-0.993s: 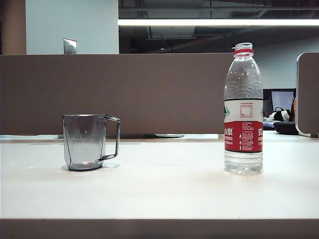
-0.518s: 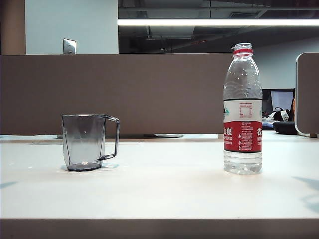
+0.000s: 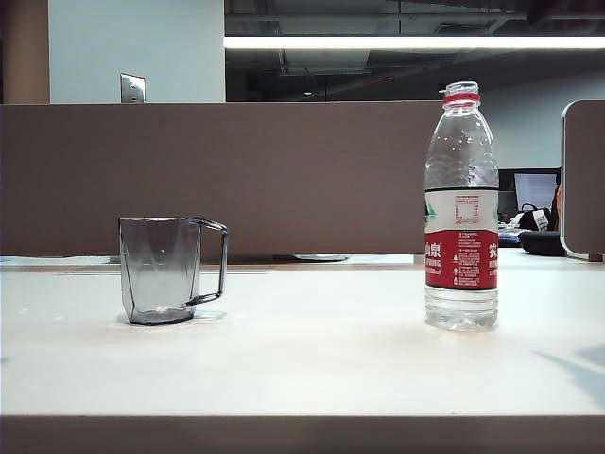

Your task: Pick up the mineral water bottle on the table and pour water into the mug until it's half full.

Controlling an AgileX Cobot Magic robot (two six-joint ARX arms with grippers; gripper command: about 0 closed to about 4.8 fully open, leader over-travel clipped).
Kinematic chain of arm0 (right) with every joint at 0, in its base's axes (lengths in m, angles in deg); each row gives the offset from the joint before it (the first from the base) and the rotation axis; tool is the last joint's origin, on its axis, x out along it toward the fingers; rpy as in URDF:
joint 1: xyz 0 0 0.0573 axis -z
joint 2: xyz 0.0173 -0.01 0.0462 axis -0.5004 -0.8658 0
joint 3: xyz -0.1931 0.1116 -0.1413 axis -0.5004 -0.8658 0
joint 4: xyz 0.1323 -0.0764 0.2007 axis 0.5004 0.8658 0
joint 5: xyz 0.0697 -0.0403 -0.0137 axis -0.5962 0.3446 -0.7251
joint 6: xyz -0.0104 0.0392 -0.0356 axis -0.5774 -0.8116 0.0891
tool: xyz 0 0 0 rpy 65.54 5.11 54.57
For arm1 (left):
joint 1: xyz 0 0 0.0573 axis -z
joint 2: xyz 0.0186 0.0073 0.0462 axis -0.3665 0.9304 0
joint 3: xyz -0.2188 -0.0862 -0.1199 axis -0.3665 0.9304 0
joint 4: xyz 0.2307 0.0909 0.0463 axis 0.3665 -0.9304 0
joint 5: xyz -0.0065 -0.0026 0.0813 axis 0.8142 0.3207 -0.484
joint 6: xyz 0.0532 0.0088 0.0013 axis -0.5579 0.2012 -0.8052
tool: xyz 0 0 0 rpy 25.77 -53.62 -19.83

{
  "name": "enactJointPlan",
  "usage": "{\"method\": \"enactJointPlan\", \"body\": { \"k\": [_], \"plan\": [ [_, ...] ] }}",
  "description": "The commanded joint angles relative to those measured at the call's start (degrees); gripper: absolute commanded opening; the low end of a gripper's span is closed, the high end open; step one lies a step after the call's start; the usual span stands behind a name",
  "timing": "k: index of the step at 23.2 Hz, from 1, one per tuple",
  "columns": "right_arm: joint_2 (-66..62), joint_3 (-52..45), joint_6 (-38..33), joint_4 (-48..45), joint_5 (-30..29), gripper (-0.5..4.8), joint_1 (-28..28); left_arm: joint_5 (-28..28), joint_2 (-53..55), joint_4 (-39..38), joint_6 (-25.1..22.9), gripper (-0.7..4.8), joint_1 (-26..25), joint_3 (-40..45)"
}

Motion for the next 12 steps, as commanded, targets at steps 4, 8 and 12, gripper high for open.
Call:
{"method": "enactJointPlan", "body": {
  "k": [4, 8, 12],
  "plan": [
    [0.1, -10.5, 0.2, -8.3, -0.1, 4.79, -0.5, 0.5, -0.1, 1.7, -0.3, -0.05, 0.5, -0.3],
    [0.1, -23.6, 0.1, -31.6, -0.3, 4.79, -0.5, 0.5, -0.1, 1.6, -0.3, -0.05, 0.7, -0.3],
    [-4.9, -32.4, 0.1, -52.0, -0.4, 4.79, -0.5, 0.4, 0.1, 1.7, -3.1, -0.05, 0.7, -0.3]
  ]
}}
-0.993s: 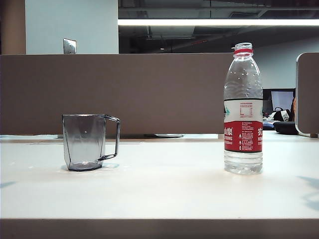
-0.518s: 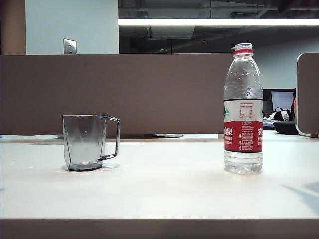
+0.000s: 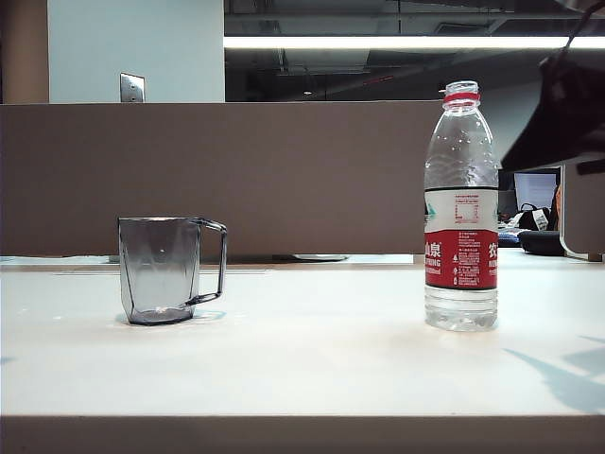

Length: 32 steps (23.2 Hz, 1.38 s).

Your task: Pick up the mineral water bottle on the table and pour water into the mug until it's half full.

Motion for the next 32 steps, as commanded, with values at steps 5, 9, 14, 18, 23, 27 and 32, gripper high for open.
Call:
{"method": "enactJointPlan", "body": {
  "k": [5, 9, 14, 18, 23, 27, 32],
  "plan": [
    [-16.4, -2.9, -0.1, -25.0, -2.5, 4.79, 0.0, 0.3, 0.2, 0.7, -3.4, -0.05, 0.1, -0.2],
    [-28.7, -1.3, -1.8, -36.3, -2.3, 4.79, 0.0, 0.3, 0.2, 0.7, -3.4, -0.05, 0.1, -0.2],
    [-37.6, 0.0, -1.9, -43.9, -1.2, 4.79, 0.0, 0.3, 0.2, 0.7, -3.4, -0.05, 0.0, -0.2],
    [-42.7, 1.4, -3.3, -48.8, -1.0, 4.79, 0.0, 0.3, 0.2, 0.6, -3.4, -0.05, 0.0, -0.2],
    [-47.7, 3.9, -3.3, -50.1, -0.8, 4.79, 0.0, 0.3, 0.2, 0.6, -3.4, -0.05, 0.0, -0.2],
    [-50.6, 6.1, -3.3, -51.5, -0.6, 4.79, 0.0, 0.3, 0.2, 0.6, -3.4, -0.05, 0.0, -0.2],
    [-50.8, 6.5, -3.3, -51.5, 0.5, 4.79, 0.0, 0.3, 0.2, 0.6, -3.4, -0.05, 0.0, -0.2]
  ]
}}
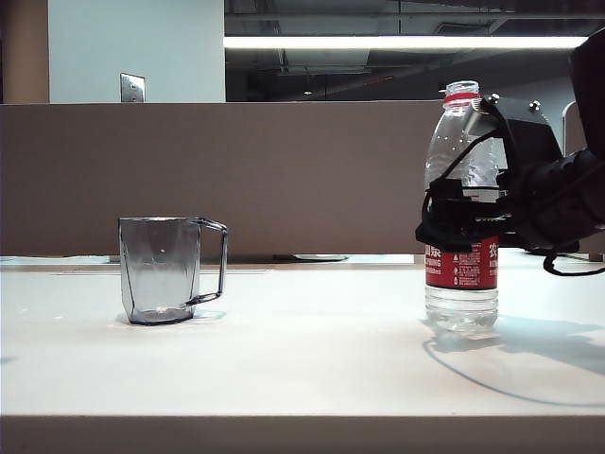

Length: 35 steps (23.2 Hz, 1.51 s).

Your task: Pick up the mineral water bottle on the table and pour water into the mug until it's half full.

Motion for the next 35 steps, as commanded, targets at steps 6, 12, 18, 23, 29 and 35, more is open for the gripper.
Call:
{"method": "enactJointPlan", "body": {
  "k": [6, 12, 18, 23, 29, 35],
  "plan": [
    [0.2, 0.2, -0.2, -0.3, 0.3, 3.95, 0.0, 0.3, -0.1, 0.7, 0.0, -0.05, 0.1, -0.2],
    [0.2, 0.2, -0.2, -0.8, 0.2, 3.67, 0.0, 0.3, -0.1, 0.7, 0.0, -0.05, 0.1, -0.2],
    [0.9, 0.2, -0.2, -2.5, 0.2, 3.67, 0.0, 0.3, -0.1, 0.7, 0.0, -0.05, 0.1, -0.2],
    [8.0, 2.5, -0.2, 7.8, 0.2, 3.66, 0.0, 0.3, -0.1, 0.8, 0.0, -0.05, 0.1, -0.2],
    [16.7, 13.6, 0.5, 30.3, 0.2, 3.66, 0.0, 0.4, -0.1, 1.8, 0.0, -0.05, 0.1, -0.2],
    [17.4, 28.9, 0.7, 51.8, -0.1, 3.66, -0.2, 0.5, -0.1, 2.0, 0.0, -0.05, 0.1, -0.2]
  ]
}}
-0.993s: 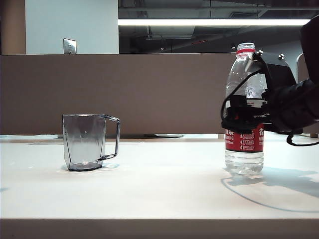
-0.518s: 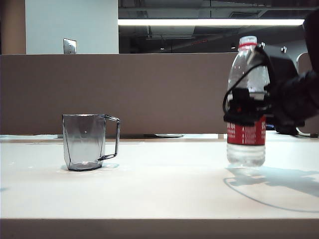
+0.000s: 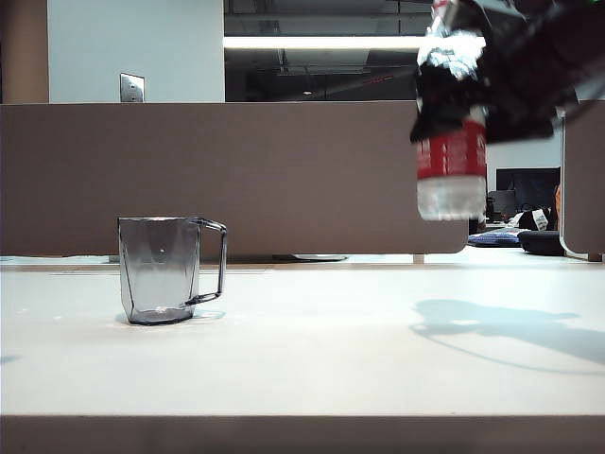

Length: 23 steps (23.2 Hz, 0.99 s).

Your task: Pick up the mineral water bottle on the table and pour water into the mug until it's half full.

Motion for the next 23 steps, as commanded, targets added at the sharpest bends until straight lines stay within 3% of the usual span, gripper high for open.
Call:
{"method": "enactJointPlan", "body": {
  "k": [1, 3, 7, 10, 15, 17, 23],
  "plan": [
    [0.2, 10.2, 1.1, 12.6, -0.2, 3.66, -0.1, 0.5, -0.1, 0.8, 0.0, -0.05, 0.0, -0.2],
    [-0.5, 17.2, 6.8, 20.7, 0.2, 3.65, -0.2, 0.5, -0.1, 0.9, 0.0, -0.05, 0.0, -0.2],
    [-1.6, 22.2, 14.3, 26.1, 4.5, 3.65, -1.6, 0.5, -0.1, 1.3, 0.1, -0.05, 0.0, -0.2],
    [-3.3, 25.2, 24.1, 29.9, 9.3, 3.64, -4.9, 0.5, -0.1, 1.5, 0.4, -0.04, 0.0, -0.2],
    [-4.8, 25.5, 24.7, 29.5, 9.6, 3.64, -8.9, 0.5, -0.1, 1.2, 1.3, -0.05, 0.0, -0.2],
    [-7.3, 26.8, 28.6, 29.4, 14.7, 3.64, -12.7, 0.3, -0.1, -0.5, 1.5, -0.05, 0.0, -0.2],
    [-13.6, 29.5, 35.6, 29.5, 20.5, 3.64, -18.5, 0.0, -0.1, -0.6, 1.5, -0.05, 0.0, -0.2]
  ]
}}
